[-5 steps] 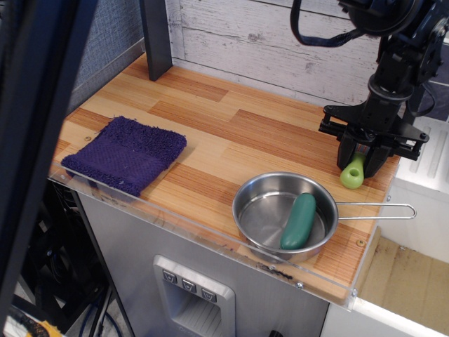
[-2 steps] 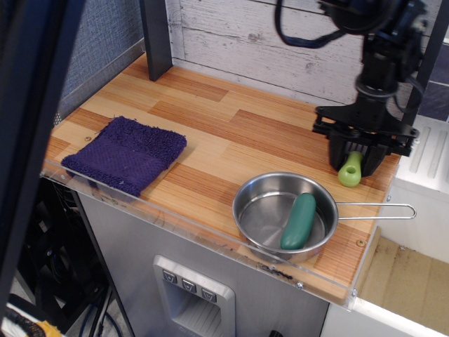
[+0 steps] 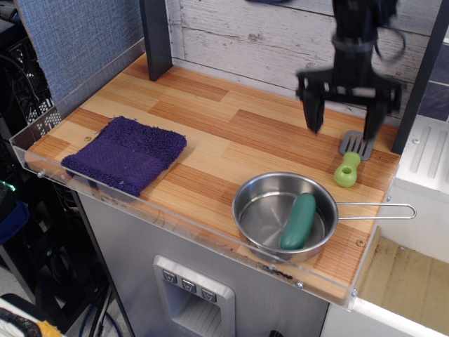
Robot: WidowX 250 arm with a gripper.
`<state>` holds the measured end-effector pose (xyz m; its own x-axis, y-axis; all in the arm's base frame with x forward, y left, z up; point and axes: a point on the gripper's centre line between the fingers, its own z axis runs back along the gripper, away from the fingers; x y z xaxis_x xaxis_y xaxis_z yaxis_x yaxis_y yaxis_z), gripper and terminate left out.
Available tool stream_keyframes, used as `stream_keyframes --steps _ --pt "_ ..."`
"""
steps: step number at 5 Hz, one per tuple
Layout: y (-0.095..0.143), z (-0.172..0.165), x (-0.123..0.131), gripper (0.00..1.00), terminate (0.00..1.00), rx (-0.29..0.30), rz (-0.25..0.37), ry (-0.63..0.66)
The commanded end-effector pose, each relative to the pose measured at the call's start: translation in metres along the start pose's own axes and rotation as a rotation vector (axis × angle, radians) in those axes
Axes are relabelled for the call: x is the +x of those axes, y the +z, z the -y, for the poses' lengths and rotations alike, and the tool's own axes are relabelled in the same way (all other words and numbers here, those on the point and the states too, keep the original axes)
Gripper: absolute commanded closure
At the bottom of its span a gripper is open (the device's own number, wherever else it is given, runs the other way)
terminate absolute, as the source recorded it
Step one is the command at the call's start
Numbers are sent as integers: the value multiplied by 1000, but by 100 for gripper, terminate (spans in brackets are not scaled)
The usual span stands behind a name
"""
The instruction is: Move the spatula to top right of table
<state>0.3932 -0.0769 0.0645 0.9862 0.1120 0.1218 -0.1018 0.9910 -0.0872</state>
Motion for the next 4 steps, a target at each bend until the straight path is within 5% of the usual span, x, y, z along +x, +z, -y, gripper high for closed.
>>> stream_keyframes --steps 1,2,4 --pt "104 -20 7 0 0 -56 37 -78" --pt "124 -38 -5 0 0 -19 -16 -120" --pt "134 -81 -41 0 0 141 -6 -154"
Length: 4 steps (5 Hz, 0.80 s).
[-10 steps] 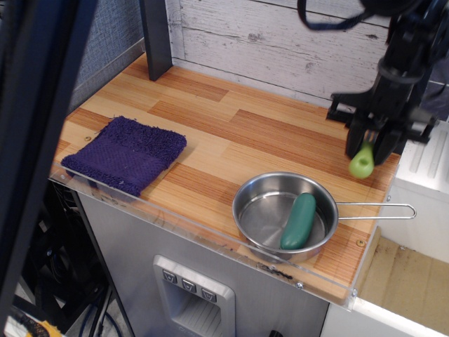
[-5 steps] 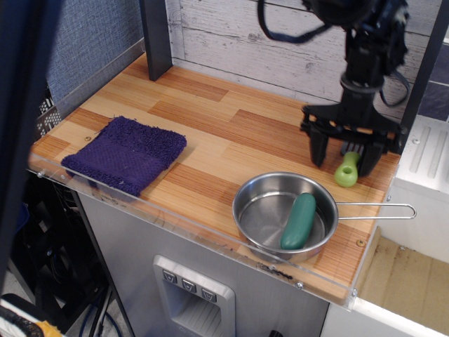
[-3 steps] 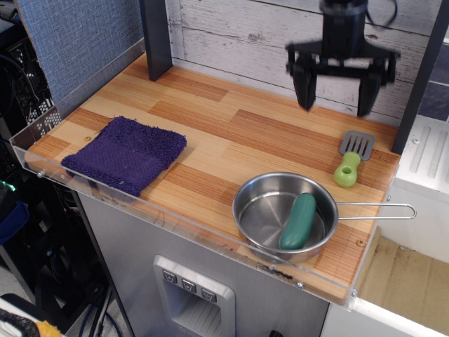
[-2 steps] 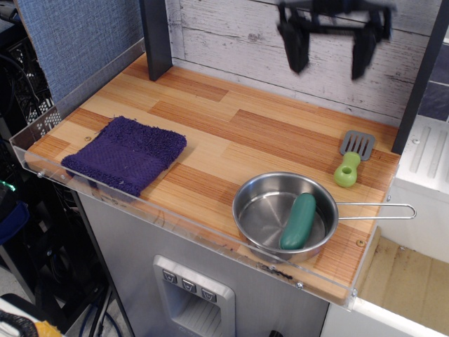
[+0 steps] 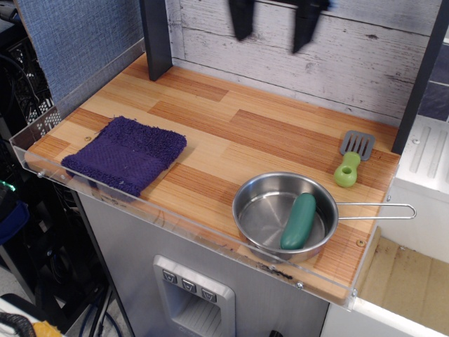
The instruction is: Move the spatula to top right of table
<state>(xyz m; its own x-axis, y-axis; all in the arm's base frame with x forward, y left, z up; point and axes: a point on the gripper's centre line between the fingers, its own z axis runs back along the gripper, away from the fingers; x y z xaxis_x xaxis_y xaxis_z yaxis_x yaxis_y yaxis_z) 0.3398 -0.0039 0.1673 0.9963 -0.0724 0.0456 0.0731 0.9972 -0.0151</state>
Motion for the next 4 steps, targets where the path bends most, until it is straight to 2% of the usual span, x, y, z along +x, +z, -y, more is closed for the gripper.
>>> stream_keyframes --steps 1,2,3,4 --pt "15 -17 -22 0 0 114 79 50" --pt "14 -27 -25 0 0 66 46 -4" --pt "14 -27 -25 0 0 66 46 -4" --pt "14 -27 -25 0 100 66 46 -4"
